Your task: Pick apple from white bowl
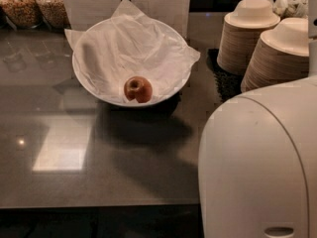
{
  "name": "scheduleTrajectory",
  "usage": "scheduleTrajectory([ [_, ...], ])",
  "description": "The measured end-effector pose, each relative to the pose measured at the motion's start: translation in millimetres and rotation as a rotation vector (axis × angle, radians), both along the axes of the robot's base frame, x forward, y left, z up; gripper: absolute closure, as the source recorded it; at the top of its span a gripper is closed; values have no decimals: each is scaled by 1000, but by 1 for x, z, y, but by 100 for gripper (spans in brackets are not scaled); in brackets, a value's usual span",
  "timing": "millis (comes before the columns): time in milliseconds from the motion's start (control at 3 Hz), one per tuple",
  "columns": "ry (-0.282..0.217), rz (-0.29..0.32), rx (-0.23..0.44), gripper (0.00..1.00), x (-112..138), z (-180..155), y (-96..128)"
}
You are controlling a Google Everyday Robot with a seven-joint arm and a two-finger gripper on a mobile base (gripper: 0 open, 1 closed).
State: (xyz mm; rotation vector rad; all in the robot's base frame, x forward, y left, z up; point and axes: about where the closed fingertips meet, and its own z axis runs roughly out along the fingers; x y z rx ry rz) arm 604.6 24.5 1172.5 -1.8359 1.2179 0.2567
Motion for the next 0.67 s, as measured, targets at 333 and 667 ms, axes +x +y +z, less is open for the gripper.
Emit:
scheduleTrajectory([
  [333, 113, 38, -33, 0, -1, -31, 19],
  [667, 202, 66, -39, 0, -13, -48, 37],
])
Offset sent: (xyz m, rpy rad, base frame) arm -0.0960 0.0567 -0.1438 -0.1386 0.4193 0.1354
